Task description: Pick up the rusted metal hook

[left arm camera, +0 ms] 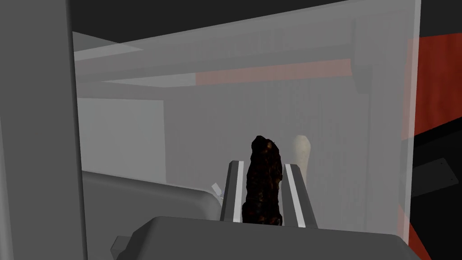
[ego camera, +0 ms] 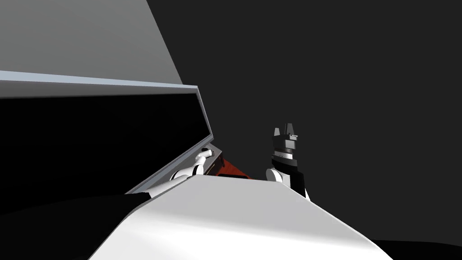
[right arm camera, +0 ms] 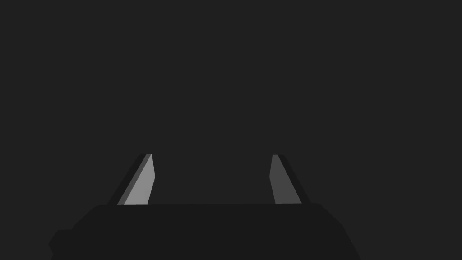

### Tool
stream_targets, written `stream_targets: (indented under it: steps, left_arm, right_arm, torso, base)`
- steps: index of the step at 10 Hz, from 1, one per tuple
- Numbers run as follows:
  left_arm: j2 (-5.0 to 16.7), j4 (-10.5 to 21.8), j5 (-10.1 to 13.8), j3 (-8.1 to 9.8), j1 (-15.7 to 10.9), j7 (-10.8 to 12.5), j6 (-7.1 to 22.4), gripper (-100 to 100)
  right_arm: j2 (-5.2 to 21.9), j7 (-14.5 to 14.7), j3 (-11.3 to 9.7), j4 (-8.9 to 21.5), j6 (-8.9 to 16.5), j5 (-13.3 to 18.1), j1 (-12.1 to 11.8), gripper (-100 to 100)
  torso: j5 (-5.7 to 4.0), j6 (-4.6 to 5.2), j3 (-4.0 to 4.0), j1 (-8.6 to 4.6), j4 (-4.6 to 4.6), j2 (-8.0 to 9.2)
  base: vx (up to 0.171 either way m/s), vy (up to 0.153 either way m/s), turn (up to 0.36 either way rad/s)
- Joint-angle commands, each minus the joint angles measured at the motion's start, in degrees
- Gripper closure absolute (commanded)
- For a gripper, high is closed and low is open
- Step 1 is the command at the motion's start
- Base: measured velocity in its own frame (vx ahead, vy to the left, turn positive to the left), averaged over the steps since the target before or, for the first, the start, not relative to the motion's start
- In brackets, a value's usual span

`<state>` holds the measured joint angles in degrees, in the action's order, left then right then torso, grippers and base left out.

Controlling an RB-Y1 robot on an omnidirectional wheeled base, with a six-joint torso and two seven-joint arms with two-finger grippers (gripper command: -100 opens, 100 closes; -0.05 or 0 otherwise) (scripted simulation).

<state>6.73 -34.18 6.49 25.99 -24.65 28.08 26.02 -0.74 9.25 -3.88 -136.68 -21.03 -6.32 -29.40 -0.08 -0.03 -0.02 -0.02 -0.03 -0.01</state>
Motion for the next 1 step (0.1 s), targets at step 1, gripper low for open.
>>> stream_targets:
  steps: [1]
  left_arm:
    - [0.0,0.0,0.0,0.0,0.0,0.0,0.0,0]
  right_arm:
    - [0.0,0.0,0.0,0.0,0.0,0.0,0.0,0]
  torso:
    - [0.0,0.0,0.0,0.0,0.0,0.0]
  base:
    - [0.0,0.0,0.0]
